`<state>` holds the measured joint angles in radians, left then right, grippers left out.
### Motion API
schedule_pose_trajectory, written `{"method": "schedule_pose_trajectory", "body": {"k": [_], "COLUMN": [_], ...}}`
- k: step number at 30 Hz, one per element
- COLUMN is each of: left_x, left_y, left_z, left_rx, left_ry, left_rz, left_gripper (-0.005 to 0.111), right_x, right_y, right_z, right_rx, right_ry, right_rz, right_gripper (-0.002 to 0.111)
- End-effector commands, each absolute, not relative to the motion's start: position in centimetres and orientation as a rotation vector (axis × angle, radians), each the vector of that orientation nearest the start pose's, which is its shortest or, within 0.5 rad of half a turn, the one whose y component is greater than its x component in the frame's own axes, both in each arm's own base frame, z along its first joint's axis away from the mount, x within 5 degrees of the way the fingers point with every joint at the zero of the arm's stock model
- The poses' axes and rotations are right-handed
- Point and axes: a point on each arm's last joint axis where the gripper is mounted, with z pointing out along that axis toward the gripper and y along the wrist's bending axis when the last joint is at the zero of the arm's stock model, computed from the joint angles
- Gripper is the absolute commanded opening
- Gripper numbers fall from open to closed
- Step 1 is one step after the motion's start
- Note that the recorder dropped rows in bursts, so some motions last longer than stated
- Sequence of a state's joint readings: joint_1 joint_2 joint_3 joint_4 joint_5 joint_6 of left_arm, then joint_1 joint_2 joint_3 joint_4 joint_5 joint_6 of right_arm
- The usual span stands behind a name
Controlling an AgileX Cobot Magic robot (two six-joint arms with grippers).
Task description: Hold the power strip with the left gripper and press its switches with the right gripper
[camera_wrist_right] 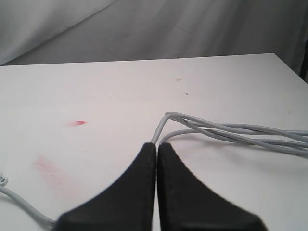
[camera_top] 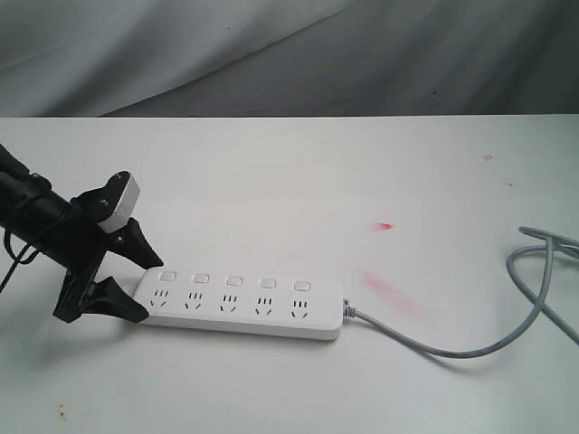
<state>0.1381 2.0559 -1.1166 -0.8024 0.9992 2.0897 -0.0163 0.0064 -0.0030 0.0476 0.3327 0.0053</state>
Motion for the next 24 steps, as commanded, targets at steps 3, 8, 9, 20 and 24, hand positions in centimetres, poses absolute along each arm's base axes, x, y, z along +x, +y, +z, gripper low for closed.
{"method": "schedule_pose_trajectory", "body": {"k": [3,8,9,20,24], "left_x": [34.6,34.6,34.6,34.6,34.43], "left_y": [-0.83,-0.83,-0.83,-0.83,-0.74], "left_z": [11.03,11.03,11.03,11.03,10.97], "left_rx": [1.707,1.707,1.707,1.707,1.738], "left_ry": [2.001,2.001,2.001,2.001,1.997], "left_rz": [-0.668,-0.668,-0.668,-0.668,-0.671], "left_gripper": [0.0,0.0,0.0,0.0,0.005], "right_x": [5.38,5.38,5.38,5.38,5.38], "right_y": [-0.02,-0.02,-0.02,-0.02,-0.02], "right_z": [18.32,18.32,18.32,18.32,18.32], "right_rx": [0.051,0.051,0.051,0.051,0.051], "right_ry": [1.815,1.815,1.815,1.815,1.815], "right_rz": [0.024,0.024,0.024,0.024,0.024], "right_gripper": [0.001,0.001,0.001,0.001,0.001]}}
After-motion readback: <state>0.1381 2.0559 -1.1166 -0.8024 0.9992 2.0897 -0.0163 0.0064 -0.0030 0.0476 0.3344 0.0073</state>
